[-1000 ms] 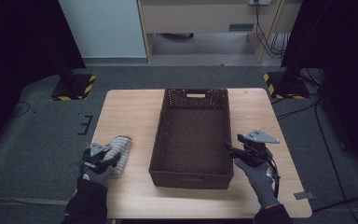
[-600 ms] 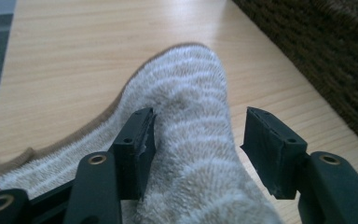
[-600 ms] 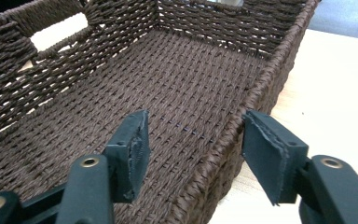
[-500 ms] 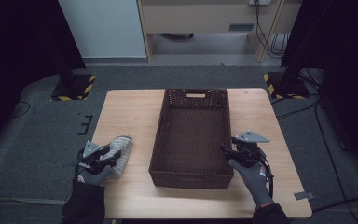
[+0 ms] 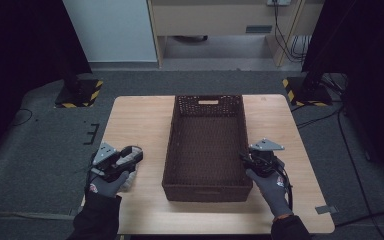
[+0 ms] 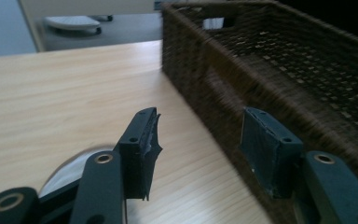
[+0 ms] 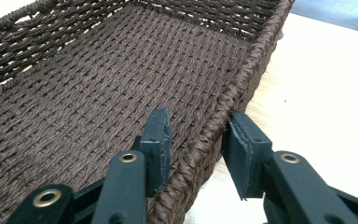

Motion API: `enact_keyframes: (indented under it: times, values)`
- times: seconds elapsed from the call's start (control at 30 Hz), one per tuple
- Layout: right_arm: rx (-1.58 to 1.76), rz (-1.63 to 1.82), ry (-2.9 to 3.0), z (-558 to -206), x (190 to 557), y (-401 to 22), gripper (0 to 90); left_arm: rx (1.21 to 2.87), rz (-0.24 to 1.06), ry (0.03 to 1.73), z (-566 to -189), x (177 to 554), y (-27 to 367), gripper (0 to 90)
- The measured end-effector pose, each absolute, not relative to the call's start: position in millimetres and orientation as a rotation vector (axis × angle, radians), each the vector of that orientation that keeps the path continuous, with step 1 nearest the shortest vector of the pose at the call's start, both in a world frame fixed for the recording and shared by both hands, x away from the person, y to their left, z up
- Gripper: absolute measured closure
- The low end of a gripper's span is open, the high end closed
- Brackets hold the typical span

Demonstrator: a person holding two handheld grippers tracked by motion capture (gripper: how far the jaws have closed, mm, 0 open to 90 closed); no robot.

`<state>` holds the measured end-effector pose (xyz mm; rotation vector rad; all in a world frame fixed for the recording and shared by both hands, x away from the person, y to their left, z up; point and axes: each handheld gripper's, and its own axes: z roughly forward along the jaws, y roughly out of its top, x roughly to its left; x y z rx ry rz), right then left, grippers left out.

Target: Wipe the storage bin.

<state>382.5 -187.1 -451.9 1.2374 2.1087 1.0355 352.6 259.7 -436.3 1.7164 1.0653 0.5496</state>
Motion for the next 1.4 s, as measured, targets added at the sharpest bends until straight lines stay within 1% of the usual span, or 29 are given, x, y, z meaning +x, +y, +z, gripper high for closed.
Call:
enact_keyframes:
  times: [0.13, 0.33, 0.4, 0.5, 0.63, 0.7, 0.87, 1.03, 1.13, 1.23, 1.3, 1.33, 1.4]
  values:
    - [1.243, 1.072, 2.100, -453.8, 383.6, -190.7, 64.0, 1.736, 0.528, 1.000, -427.6, 353.8, 229.3, 46.8]
    - [1.256, 1.091, 2.086, -454.5, 383.5, -191.4, 63.4, 1.840, 0.510, 0.939, -436.1, 356.2, 197.4, 49.6]
    - [1.260, 1.100, 2.084, -454.9, 383.1, -192.4, 60.9, 1.862, 0.512, 0.933, -440.9, 355.3, 193.7, 51.1]
    - [1.252, 1.107, 2.081, -453.1, 380.7, -194.4, 51.6, 1.857, 0.467, 0.939, -450.0, 355.5, 191.3, 52.5]
    - [1.235, 1.144, 2.087, -448.7, 375.2, -199.5, 49.0, 1.860, 0.464, 0.933, -451.5, 353.9, 187.5, 54.8]
    - [1.239, 1.158, 2.094, -446.7, 371.3, -201.0, 50.5, 1.869, 0.464, 0.926, -452.3, 353.1, 185.6, 55.9]
    - [1.216, 1.100, 2.127, -448.9, 367.5, -195.2, 58.6, 1.886, 0.484, 0.922, -452.5, 351.5, 182.7, 55.7]
    - [1.227, 1.084, 2.124, -451.3, 372.9, -192.4, 64.3, 1.867, 0.484, 0.928, -448.4, 353.1, 186.4, 51.4]
    - [1.225, 1.087, 2.125, -451.9, 380.5, -192.6, 66.7, 1.870, 0.476, 0.935, -450.8, 354.0, 185.9, 50.5]
    - [1.229, 1.108, 2.130, -452.5, 389.4, -193.6, 67.8, 1.882, 0.463, 0.921, -452.5, 353.0, 182.1, 50.5]
    - [1.233, 1.115, 2.130, -452.8, 392.0, -194.6, 67.8, 1.887, 0.482, 0.923, -453.6, 351.1, 179.7, 49.8]
    - [1.232, 1.118, 2.128, -452.9, 392.2, -194.8, 67.2, 1.881, 0.481, 0.927, -454.1, 350.3, 179.6, 50.0]
    - [1.222, 1.103, 2.117, -452.5, 390.9, -194.7, 62.4, 1.868, 0.476, 0.934, -455.0, 349.6, 179.8, 50.4]
